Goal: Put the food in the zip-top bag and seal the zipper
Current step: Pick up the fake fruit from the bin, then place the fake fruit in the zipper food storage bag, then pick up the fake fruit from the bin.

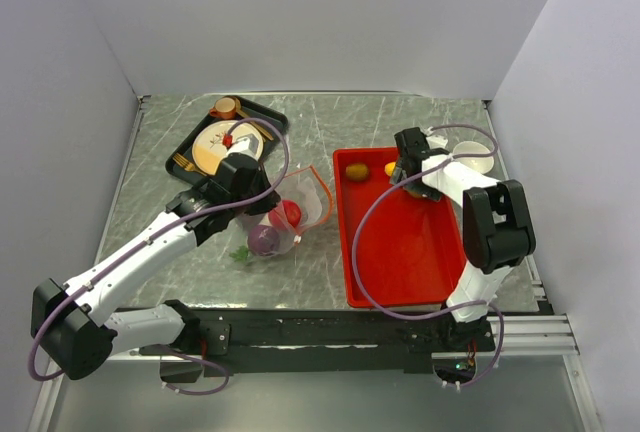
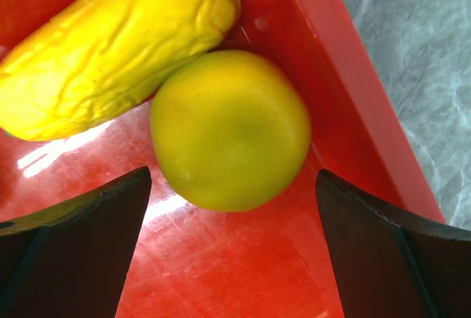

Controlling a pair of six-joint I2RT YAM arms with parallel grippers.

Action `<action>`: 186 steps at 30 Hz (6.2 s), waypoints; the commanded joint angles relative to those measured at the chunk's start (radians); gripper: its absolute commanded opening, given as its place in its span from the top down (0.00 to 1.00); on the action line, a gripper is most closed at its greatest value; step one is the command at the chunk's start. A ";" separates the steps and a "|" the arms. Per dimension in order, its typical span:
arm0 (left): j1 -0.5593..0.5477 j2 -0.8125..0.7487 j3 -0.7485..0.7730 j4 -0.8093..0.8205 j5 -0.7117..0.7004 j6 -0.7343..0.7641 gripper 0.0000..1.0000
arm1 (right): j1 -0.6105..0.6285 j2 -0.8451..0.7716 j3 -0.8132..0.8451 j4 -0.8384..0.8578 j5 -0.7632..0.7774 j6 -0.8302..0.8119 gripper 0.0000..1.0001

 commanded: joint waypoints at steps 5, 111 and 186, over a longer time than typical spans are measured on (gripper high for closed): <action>0.001 -0.024 -0.008 0.019 -0.004 -0.004 0.99 | -0.006 -0.043 0.041 0.033 0.058 -0.007 0.00; 0.001 -0.073 -0.019 0.081 -0.017 -0.012 0.99 | 0.237 -0.221 0.156 -0.071 -0.192 0.034 0.00; 0.002 -0.052 -0.027 0.081 -0.033 -0.024 0.99 | 0.379 -0.426 -0.001 0.142 -0.525 0.077 0.69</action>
